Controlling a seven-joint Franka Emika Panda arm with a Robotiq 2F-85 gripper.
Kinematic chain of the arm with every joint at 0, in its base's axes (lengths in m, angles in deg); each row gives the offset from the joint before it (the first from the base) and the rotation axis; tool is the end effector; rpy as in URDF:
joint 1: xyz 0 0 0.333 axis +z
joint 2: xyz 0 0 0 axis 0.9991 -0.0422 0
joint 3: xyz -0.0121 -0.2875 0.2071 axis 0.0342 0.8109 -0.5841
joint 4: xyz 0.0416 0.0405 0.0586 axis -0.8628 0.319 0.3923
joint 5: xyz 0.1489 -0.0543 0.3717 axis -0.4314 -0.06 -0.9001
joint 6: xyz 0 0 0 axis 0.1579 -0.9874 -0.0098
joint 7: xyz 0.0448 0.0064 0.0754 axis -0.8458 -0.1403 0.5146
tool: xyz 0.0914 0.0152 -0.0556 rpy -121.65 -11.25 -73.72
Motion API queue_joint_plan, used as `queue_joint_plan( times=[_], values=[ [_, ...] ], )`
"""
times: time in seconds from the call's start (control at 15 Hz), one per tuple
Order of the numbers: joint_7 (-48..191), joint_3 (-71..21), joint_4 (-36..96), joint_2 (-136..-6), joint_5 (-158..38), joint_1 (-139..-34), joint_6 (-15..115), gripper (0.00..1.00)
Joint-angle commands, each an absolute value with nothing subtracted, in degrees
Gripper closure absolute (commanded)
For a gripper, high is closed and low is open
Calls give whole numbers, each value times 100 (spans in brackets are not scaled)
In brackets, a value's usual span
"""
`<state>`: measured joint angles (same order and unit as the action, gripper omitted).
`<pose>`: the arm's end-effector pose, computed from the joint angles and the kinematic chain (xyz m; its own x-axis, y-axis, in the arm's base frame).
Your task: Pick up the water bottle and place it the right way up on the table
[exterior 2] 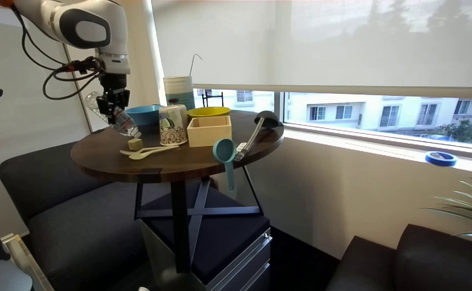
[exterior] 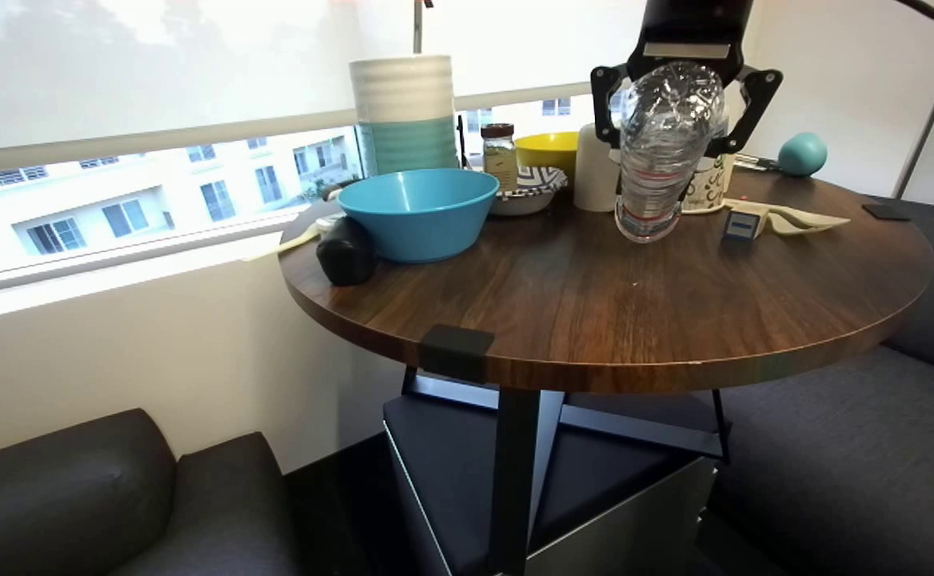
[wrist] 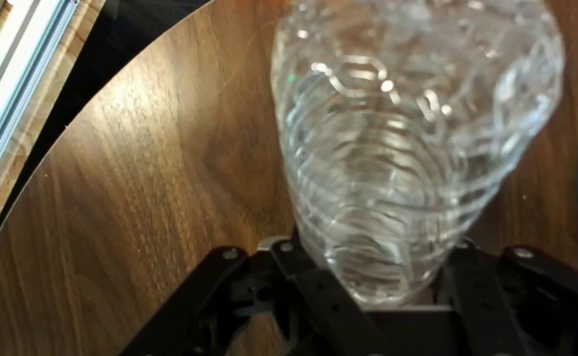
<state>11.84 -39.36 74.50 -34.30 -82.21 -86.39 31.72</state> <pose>0.4224 0.1109 0.4787 0.4641 -0.8574 -0.2226 -0.8851 -0.4588 -0.0779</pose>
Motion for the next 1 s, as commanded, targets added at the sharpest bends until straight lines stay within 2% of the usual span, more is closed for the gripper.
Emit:
queue_joint_plan(
  times=[0.0, 0.2, 0.27, 0.33, 0.4, 0.47, 0.53, 0.67, 0.73, 0.93],
  values=[
    [701, -4043, 7681, -3182, -8003, -8601, 3446, 78],
    [589, -4068, 7721, -3164, -7963, -8577, 3469, 78],
    [594, -4064, 7711, -3174, -7963, -8565, 3439, 66],
    [596, -4066, 7701, -3185, -7954, -8559, 3425, 59],
    [612, -4060, 7699, -3191, -7970, -8548, 3415, 44],
    [622, -4059, 7704, -3192, -7968, -8544, 3414, 34],
    [638, -4052, 7710, -3197, -7981, -8536, 3411, 29],
    [650, -4043, 7741, -3206, -7996, -8522, 3402, 35],
    [645, -4035, 7753, -3212, -8021, -8516, 3401, 34],
    [649, -4026, 7764, -3218, -8021, -8520, 3394, 45]
  ],
)
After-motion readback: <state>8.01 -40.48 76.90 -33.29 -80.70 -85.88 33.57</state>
